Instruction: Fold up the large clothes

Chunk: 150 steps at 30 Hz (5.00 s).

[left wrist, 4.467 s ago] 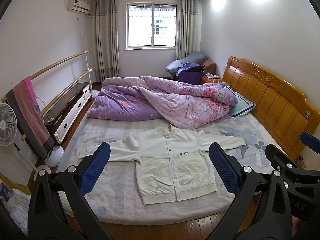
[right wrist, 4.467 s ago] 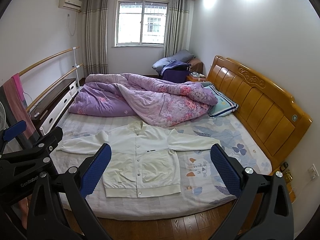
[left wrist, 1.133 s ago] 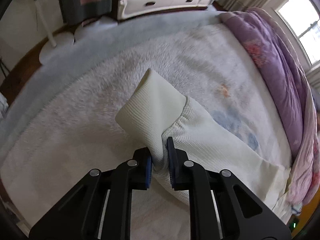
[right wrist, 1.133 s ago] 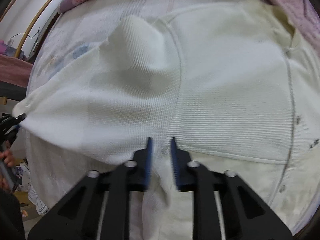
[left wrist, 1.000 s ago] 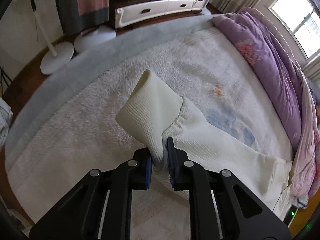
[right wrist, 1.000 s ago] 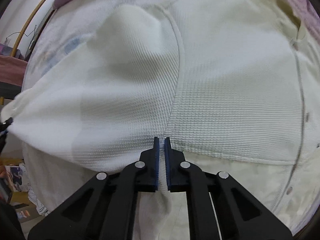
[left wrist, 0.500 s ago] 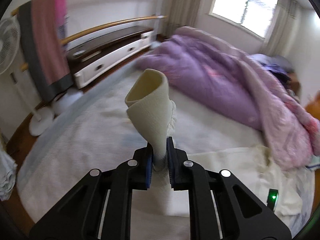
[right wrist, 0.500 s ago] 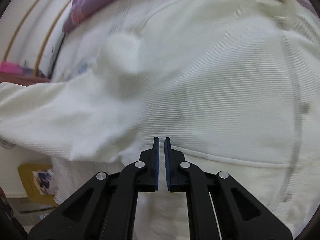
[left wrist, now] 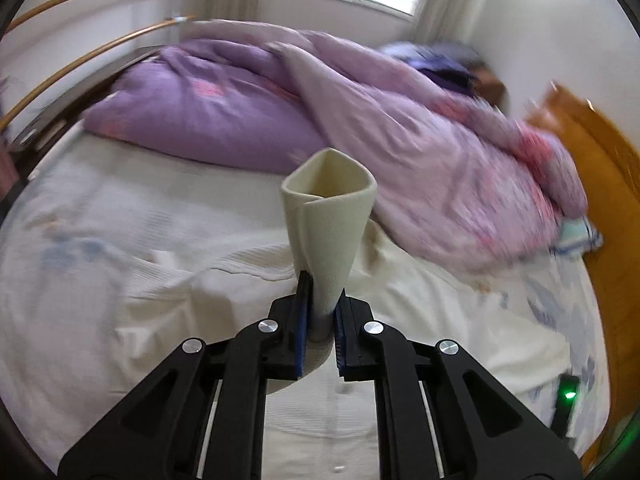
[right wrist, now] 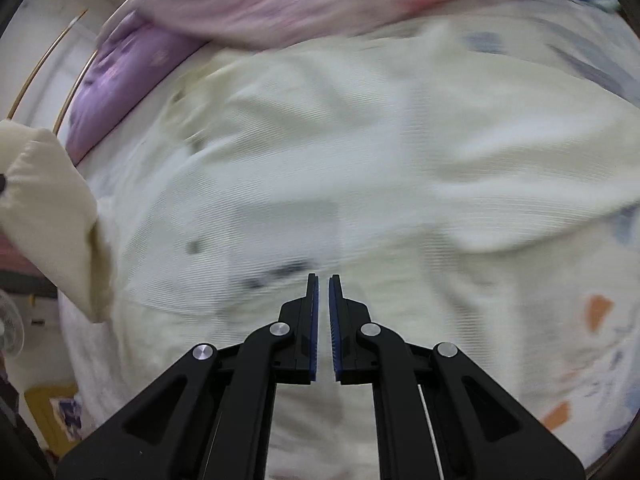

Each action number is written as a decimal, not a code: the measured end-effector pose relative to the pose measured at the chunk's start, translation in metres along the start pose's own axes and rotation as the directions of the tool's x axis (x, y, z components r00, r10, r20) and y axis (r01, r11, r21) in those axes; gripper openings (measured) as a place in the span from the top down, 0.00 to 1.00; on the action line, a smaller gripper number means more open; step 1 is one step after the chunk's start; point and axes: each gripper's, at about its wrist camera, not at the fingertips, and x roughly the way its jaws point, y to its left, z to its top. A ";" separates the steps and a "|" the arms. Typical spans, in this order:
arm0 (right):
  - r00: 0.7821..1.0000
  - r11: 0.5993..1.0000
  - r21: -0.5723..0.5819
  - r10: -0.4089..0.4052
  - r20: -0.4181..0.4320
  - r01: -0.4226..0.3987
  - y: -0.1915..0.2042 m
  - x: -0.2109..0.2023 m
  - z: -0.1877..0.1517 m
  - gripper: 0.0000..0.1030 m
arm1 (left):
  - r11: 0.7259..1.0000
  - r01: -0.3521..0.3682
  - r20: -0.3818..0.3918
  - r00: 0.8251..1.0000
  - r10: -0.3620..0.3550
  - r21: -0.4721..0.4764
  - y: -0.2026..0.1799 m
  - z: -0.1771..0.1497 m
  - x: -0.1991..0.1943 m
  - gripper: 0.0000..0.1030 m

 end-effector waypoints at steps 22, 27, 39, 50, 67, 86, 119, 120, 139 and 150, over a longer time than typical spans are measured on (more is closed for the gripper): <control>0.970 0.796 0.596 -0.054 0.237 -0.102 -0.300 -0.063 0.013 0.80 | 0.950 0.124 -0.337 0.941 -0.022 0.286 -0.209 -0.135 0.182 0.86; 0.942 0.685 0.702 -0.067 0.330 -0.197 -0.337 -0.068 0.017 0.59 | 0.957 0.225 -0.399 0.907 -0.137 0.183 -0.208 -0.139 0.184 0.53; 0.933 0.575 0.795 -0.140 0.331 -0.196 -0.403 -0.048 0.044 0.52 | 0.987 0.092 -0.333 0.942 -0.044 0.128 -0.149 -0.121 0.150 0.38; 0.892 0.743 0.662 -0.233 0.386 -0.093 -0.385 -0.081 0.063 0.96 | 0.989 -0.005 -0.466 0.881 0.075 0.149 -0.110 -0.150 0.195 0.38; 0.777 0.990 0.082 -0.139 0.614 0.112 -0.110 -0.153 0.092 0.96 | 0.993 0.112 -0.421 0.903 -0.086 0.036 -0.065 -0.122 0.139 0.36; 0.961 0.940 -0.322 0.186 0.204 -0.114 0.220 0.062 -0.002 0.96 | 0.993 -0.053 -0.331 0.944 0.017 -0.101 0.131 -0.108 0.048 0.36; 0.983 0.998 -0.001 -0.069 0.172 0.070 -0.024 0.008 0.011 0.33 | 0.942 -0.013 -0.412 0.897 0.159 0.334 -0.055 -0.153 0.146 0.21; 0.982 0.997 0.011 -0.071 0.175 0.070 -0.030 0.008 0.012 0.33 | 0.936 -0.016 -0.403 0.900 0.167 0.352 -0.057 -0.154 0.147 0.21; 0.979 0.999 0.030 -0.044 0.198 0.039 -0.009 0.023 0.047 0.33 | 0.992 -0.090 -0.218 0.974 0.068 -0.093 0.130 -0.077 0.076 0.87; 0.987 0.983 -0.166 -0.049 0.153 0.075 0.040 0.068 0.056 0.84 | 0.931 -0.089 -0.300 0.954 -0.023 -0.355 0.203 -0.122 0.095 0.55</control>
